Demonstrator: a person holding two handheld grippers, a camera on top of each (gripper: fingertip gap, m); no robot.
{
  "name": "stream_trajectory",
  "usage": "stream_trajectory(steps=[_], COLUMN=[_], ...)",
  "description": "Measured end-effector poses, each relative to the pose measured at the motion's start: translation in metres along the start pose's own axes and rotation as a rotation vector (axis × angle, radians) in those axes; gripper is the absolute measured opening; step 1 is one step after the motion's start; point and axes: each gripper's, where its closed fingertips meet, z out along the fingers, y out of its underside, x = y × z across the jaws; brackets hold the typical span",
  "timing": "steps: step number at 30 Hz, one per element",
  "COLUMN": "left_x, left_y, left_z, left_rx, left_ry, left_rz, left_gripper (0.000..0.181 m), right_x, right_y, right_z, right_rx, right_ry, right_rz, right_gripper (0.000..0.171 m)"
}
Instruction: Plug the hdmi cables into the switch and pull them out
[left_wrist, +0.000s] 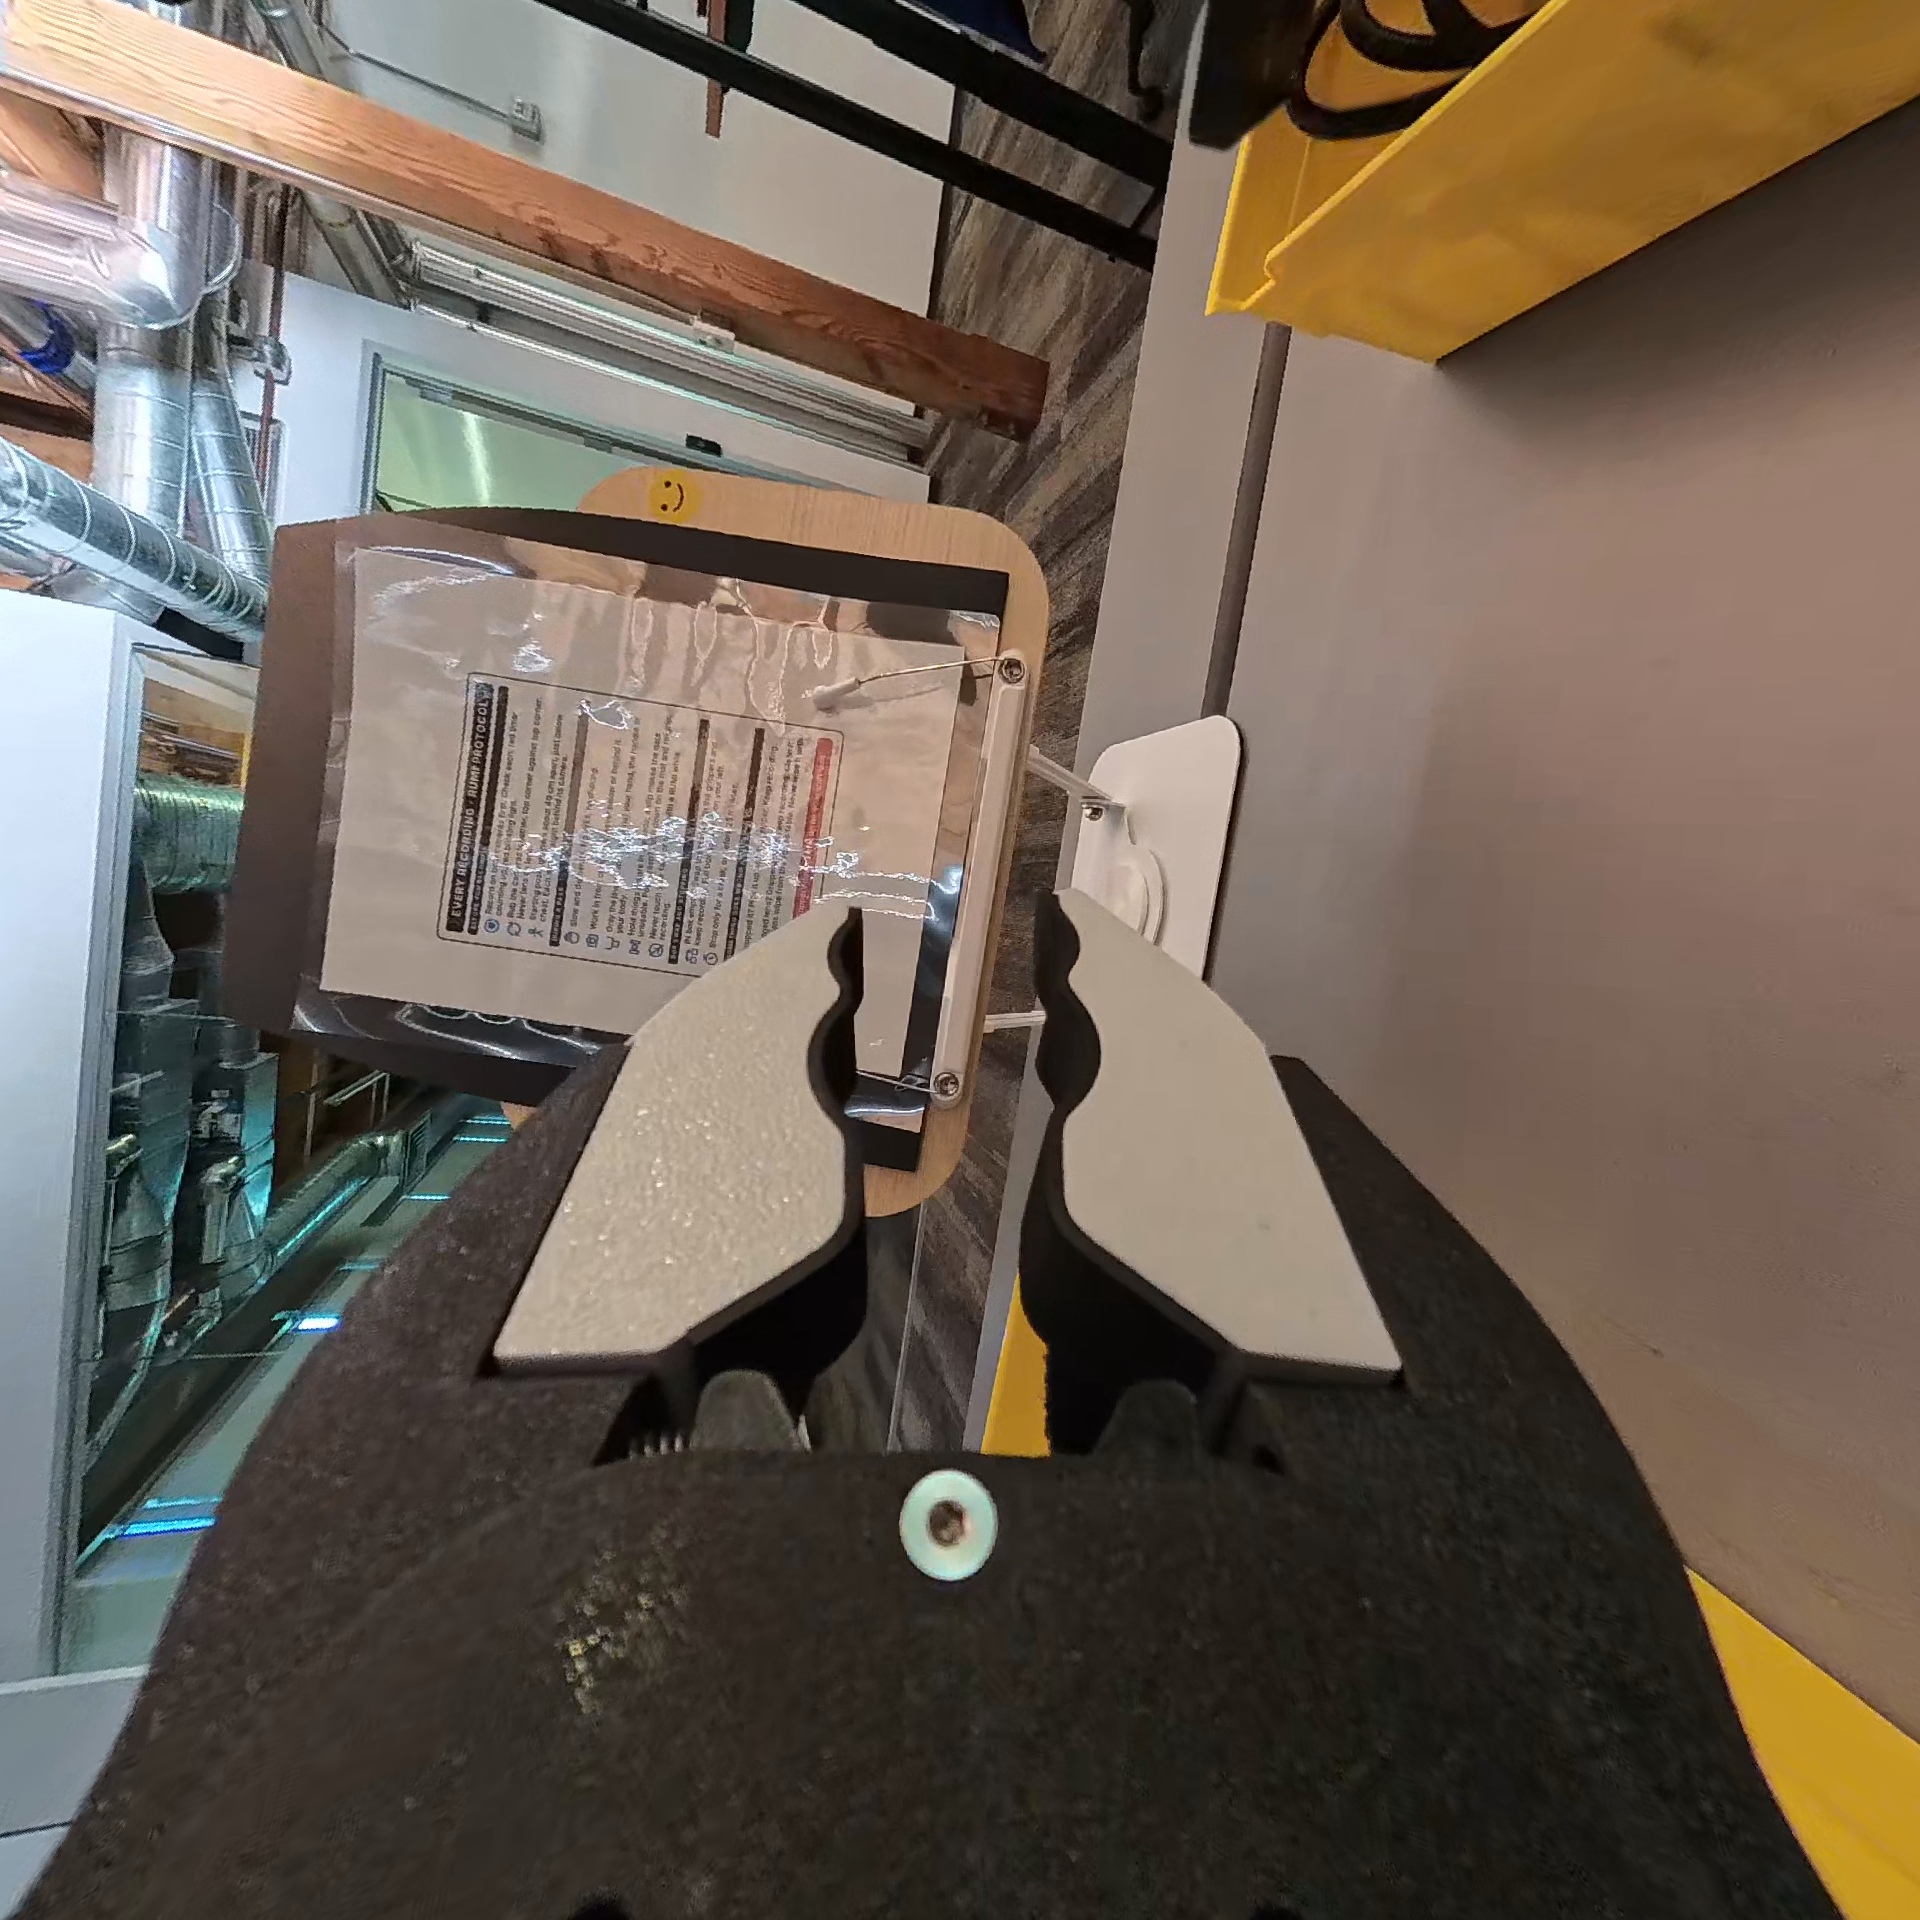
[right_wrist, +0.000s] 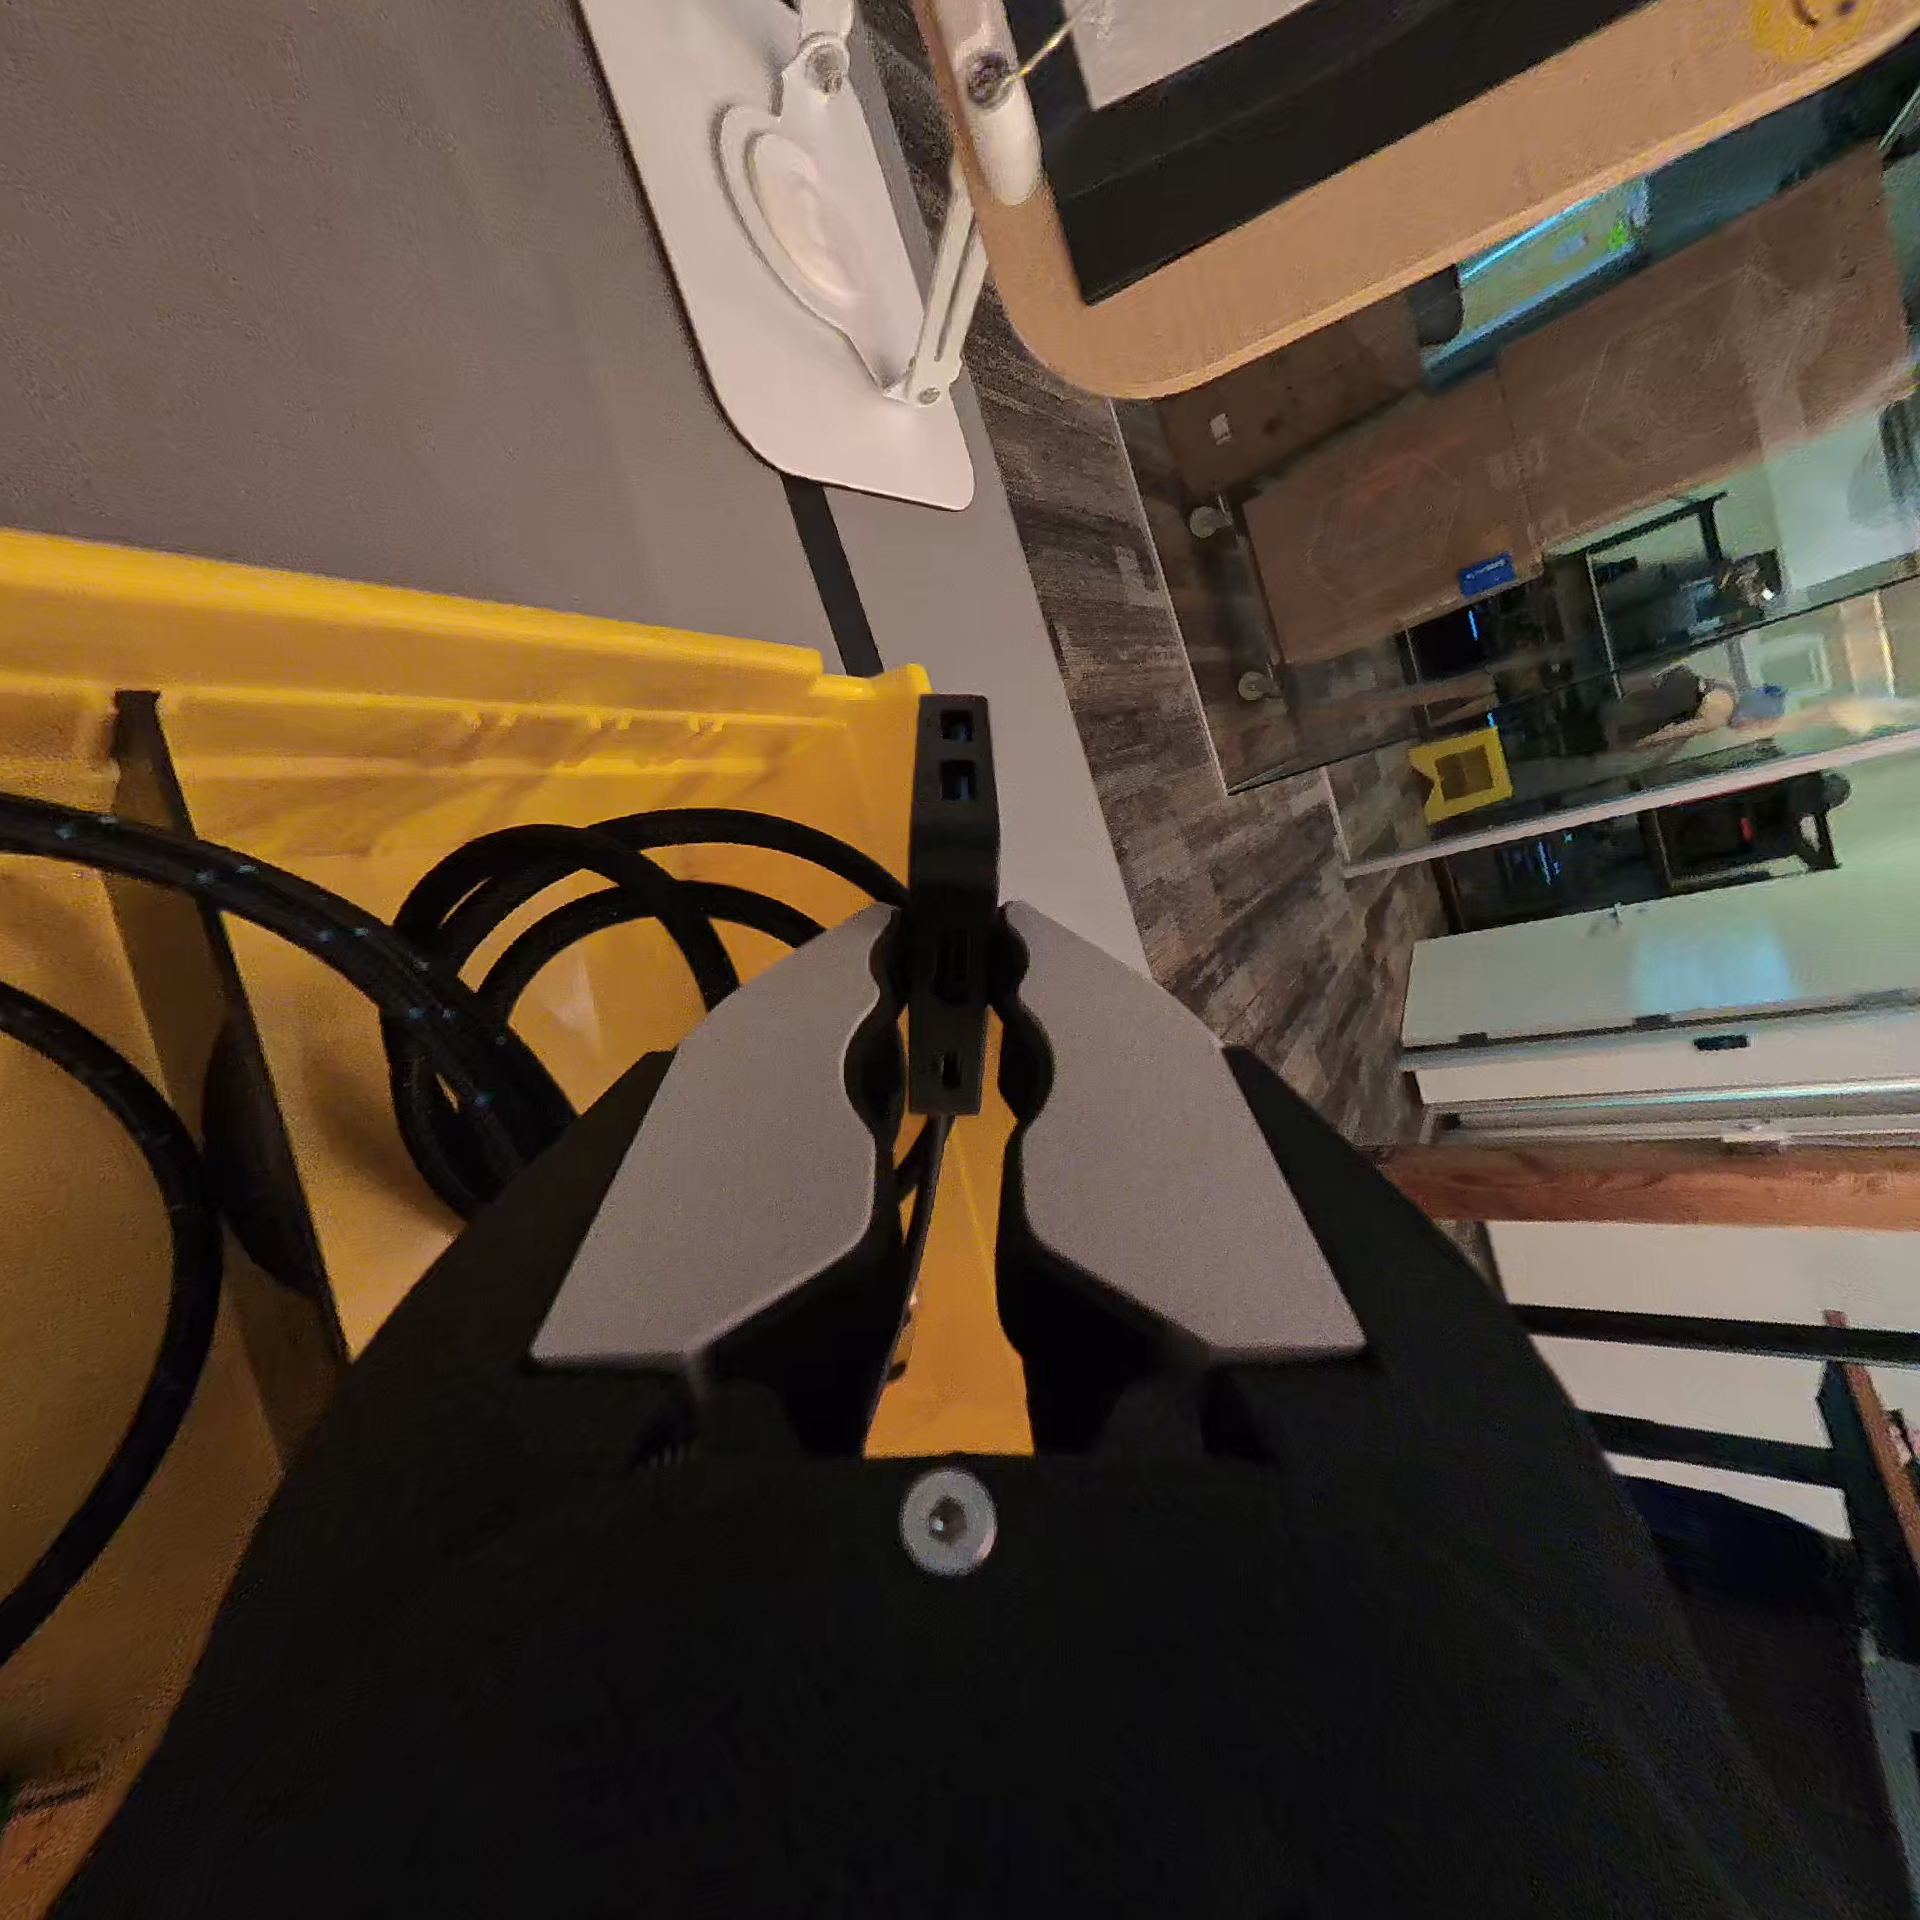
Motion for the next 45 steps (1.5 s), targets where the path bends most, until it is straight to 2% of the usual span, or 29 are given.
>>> stream_trajectory(steps=[3, 5, 8, 12, 15, 16, 18, 20, 22, 26, 29, 31, 33, 35, 36, 38, 40, 45], left_x=[-0.003, -0.008, -0.010, -0.022, -0.034, -0.037, -0.044, -0.054, -0.058, -0.039, -0.029, -0.024, -0.013, -0.002, 0.005, 0.016, 0.023, 0.050], left_y=[-0.002, -0.003, 0.000, 0.019, 0.048, 0.060, 0.088, 0.122, 0.161, 0.231, 0.277, 0.295, 0.301, 0.309, 0.313, 0.321, 0.331, 0.341], left_z=[-0.002, -0.004, -0.008, -0.016, -0.026, -0.030, -0.039, -0.049, -0.061, -0.081, -0.091, -0.090, -0.085, -0.084, -0.084, -0.084, -0.083, -0.090], left_rx=[0.005, 0.011, 0.006, -0.066, -0.157, -0.193, -0.271, -0.368, -0.494, -0.702, -0.841, -0.869, -0.867, -0.909, -0.932, -0.976, -1.011, -1.075], left_ry=[-0.016, -0.045, -0.034, -0.039, -0.027, -0.017, -0.005, -0.022, -0.035, 0.054, 0.059, 0.062, 0.114, 0.159, 0.186, 0.235, 0.243, 0.360], left_rz=[0.004, 0.006, -0.012, -0.035, -0.113, -0.152, -0.241, -0.340, -0.473, -0.780, -0.898, -0.960, -1.040, -1.075, -1.077, -1.062, -1.059, -1.175], left_gripper=[0.030, 0.029, 0.029, 0.031, 0.031, 0.031, 0.031, 0.031, 0.032, 0.041, 0.056, 0.059, 0.060, 0.059, 0.058, 0.048, 0.049, 0.039], right_x=[-0.002, -0.002, -0.011, -0.004, 0.006, 0.011, 0.020, 0.017, -0.002, -0.043, -0.058, -0.063, -0.071, -0.075, -0.076, -0.077, -0.077, -0.076], right_y=[0.003, 0.005, 0.006, -0.009, -0.036, -0.035, -0.014, 0.025, 0.061, 0.092, 0.116, 0.133, 0.135, 0.129, 0.129, 0.130, 0.130, 0.129], right_z=[0.006, 0.006, -0.003, -0.036, -0.072, -0.083, -0.100, -0.114, -0.123, -0.118, -0.121, -0.125, -0.124, -0.119, -0.117, -0.114, -0.113, -0.109], right_rx=[-0.007, -0.013, -0.044, -0.061, 0.019, -0.006, -0.148, -0.368, -0.566, -0.695, -0.812, -0.896, -0.901, -0.853, -0.846, -0.846, -0.838, -0.822], right_ry=[0.039, 0.063, -0.022, -0.058, -0.071, -0.057, 0.011, 0.045, -0.003, -0.186, -0.213, -0.198, -0.238, -0.288, -0.299, -0.324, -0.325, -0.329], right_rz=[-0.053, -0.058, 0.022, 0.149, 0.316, 0.364, 0.466, 0.587, 0.696, 0.880, 0.944, 0.968, 1.063, 1.172, 1.206, 1.243, 1.265, 1.268], right_gripper=[0.016, 0.023, 0.033, 0.034, 0.035, 0.034, 0.033, 0.035, 0.037, 0.042, 0.044, 0.039, 0.031, 0.010, 0.008, 0.006, 0.006, 0.006])
